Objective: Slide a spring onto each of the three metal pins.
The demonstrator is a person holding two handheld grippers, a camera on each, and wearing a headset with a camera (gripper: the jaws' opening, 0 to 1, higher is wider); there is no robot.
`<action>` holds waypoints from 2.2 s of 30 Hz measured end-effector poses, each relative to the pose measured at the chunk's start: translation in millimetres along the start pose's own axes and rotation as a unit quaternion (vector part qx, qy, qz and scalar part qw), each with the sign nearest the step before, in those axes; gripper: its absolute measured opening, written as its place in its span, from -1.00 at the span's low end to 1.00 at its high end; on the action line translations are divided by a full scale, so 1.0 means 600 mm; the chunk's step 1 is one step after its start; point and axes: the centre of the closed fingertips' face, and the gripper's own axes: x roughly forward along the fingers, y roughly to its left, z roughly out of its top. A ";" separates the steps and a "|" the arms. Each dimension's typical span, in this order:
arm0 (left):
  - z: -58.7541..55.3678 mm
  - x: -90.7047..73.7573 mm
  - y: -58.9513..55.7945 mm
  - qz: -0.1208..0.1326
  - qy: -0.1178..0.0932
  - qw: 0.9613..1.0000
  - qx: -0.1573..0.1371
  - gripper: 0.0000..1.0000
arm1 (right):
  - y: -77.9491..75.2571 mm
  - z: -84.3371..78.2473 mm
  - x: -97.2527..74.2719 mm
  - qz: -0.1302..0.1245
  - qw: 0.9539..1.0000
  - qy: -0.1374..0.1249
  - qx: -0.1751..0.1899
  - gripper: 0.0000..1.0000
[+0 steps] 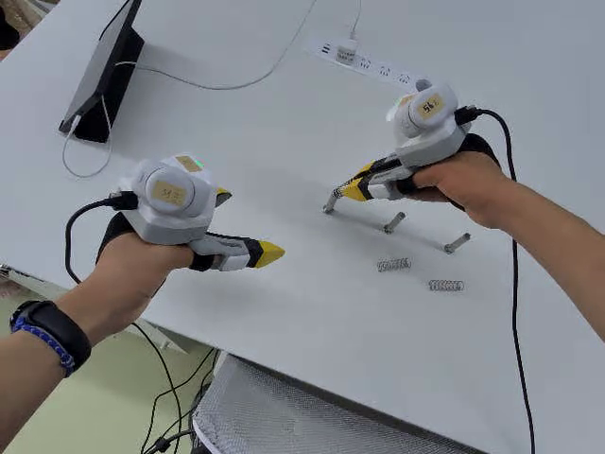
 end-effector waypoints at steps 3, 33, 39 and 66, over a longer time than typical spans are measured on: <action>-0.001 -0.001 0.000 0.000 0.000 1.000 -0.001 0.46 | 0.001 0.001 0.003 -0.001 1.000 0.002 -0.004 -0.75; 0.000 0.002 -0.006 -0.007 0.005 1.000 -0.003 0.46 | 0.012 0.010 0.038 -0.007 0.997 0.025 -0.067 -0.75; -0.001 0.002 -0.007 -0.007 0.005 1.000 -0.004 0.47 | 0.012 0.004 0.050 -0.008 0.996 0.033 -0.078 -0.75; 0.002 -0.001 -0.003 -0.002 0.002 1.000 -0.007 0.44 | 0.009 -0.021 0.078 -0.010 0.997 0.031 -0.071 -0.67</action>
